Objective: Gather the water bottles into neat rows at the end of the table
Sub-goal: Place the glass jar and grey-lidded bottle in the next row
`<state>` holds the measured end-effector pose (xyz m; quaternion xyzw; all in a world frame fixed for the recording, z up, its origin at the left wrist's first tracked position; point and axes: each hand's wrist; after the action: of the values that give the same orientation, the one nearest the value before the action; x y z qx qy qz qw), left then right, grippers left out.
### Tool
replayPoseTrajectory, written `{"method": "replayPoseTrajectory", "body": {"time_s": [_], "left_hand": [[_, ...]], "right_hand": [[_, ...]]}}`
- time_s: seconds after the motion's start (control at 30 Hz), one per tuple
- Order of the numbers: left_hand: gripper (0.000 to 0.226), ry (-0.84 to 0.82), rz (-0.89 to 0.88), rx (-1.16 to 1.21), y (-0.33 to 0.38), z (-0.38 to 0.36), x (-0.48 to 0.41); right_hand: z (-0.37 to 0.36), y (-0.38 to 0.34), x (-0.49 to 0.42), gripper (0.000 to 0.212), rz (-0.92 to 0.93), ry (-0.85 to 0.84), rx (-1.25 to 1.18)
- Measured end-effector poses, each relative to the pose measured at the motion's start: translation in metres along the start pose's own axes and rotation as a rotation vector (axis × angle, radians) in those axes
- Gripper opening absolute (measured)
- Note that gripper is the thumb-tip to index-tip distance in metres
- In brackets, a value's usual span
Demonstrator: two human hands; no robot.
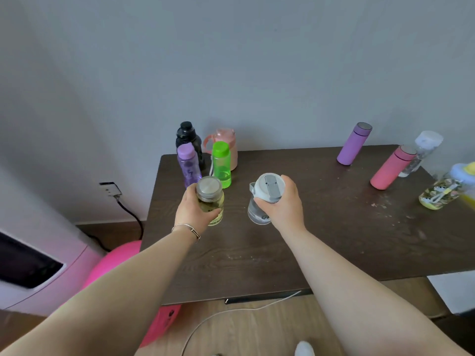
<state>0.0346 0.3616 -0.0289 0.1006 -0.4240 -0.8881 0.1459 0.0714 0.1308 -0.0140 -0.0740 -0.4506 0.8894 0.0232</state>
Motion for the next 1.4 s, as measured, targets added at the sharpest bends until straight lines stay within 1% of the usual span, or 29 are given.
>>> {"method": "replayPoseTrajectory", "body": {"time_s": [0.27, 0.53, 0.73, 1.1, 1.4], "left_hand": [[0.084, -0.002, 0.074, 0.03, -0.038, 0.023, -0.018], [0.084, 0.008, 0.148, 0.052, -0.061, 0.018, -0.042], [0.084, -0.001, 0.166, 0.007, -0.073, 0.01, -0.065], [0.085, 0.006, 0.203, 0.004, -0.086, -0.004, -0.088], [0.086, 0.003, 0.206, 0.007, -0.089, -0.011, -0.095]], "right_hand": [[-0.045, -0.023, 0.004, 0.086, -0.012, -0.052, 0.046], [-0.087, -0.019, -0.016, 0.087, -0.01, -0.139, 0.07], [-0.113, -0.018, -0.043, 0.087, -0.012, -0.193, 0.053], [-0.138, -0.008, -0.055, 0.089, -0.01, -0.169, 0.014], [-0.144, -0.003, -0.058, 0.091, 0.05, -0.175, 0.069]]}}
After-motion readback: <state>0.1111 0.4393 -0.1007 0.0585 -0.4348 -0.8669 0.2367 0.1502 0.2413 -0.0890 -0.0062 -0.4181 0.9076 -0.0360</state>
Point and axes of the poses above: each hand's wrist, its own x-axis away from the middle knuckle, its own z-axis out of the back of the hand, y = z × x, and after that the axes turned 2 degrees about x, right-handed
